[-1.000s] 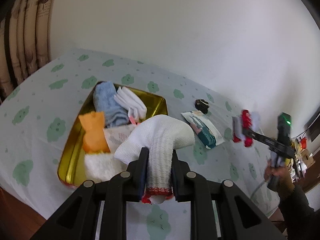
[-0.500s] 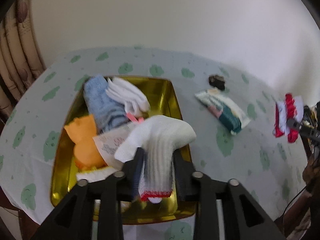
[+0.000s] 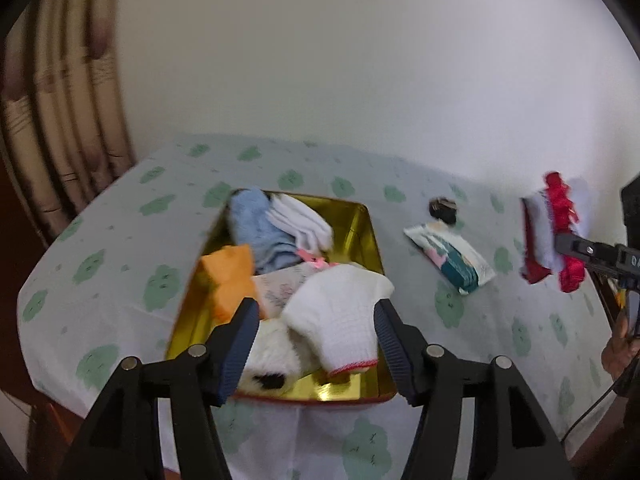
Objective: Organize soft objects
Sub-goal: 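Carry the white glove into the tray and open the left gripper, then carry the red-and-white hat into the tray and release it with the right gripper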
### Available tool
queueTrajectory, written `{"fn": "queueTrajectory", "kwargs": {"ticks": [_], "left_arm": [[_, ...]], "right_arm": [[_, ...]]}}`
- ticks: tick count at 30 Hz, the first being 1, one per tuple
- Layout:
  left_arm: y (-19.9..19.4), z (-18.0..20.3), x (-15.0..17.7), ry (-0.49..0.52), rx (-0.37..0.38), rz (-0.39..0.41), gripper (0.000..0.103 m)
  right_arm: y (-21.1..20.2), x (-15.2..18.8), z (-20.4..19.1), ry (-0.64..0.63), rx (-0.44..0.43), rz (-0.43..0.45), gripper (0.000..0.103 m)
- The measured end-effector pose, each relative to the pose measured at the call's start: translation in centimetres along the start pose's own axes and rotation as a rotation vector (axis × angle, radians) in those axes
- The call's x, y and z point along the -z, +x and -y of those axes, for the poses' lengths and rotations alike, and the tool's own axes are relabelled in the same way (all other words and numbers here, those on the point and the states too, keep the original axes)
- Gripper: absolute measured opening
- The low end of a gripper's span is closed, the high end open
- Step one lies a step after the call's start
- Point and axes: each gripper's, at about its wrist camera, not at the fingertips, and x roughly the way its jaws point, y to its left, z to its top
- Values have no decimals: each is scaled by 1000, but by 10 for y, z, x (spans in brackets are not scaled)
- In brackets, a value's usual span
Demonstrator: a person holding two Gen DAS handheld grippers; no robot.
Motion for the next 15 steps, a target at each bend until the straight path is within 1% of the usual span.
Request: {"fn": "queueTrajectory", "kwargs": {"ticks": [3,5,7,9,13,15], "left_arm": [[-7,-6,11,-1,-34,12,61],[-4,-8,19,24,-68,-6,61],[-1,-10,24,37,-92,-34,61],[-2,-14,28,38,-93,-30,61],[-5,-27,30,15,-87,-25,61],[-2,-35,32,0,-103,-36,61]], "right_arm": [[37,-12,-29,1,-83,-45,19],[62,-19,-47,15,-141,-73,20],[88,-25,-63,24,-168,-97,20],[112,-29,-73,44,-194,-125,20],[152,-33,-84,81,-186,-170,20],[171,-35,-84,93,-170,-193,21]]}}
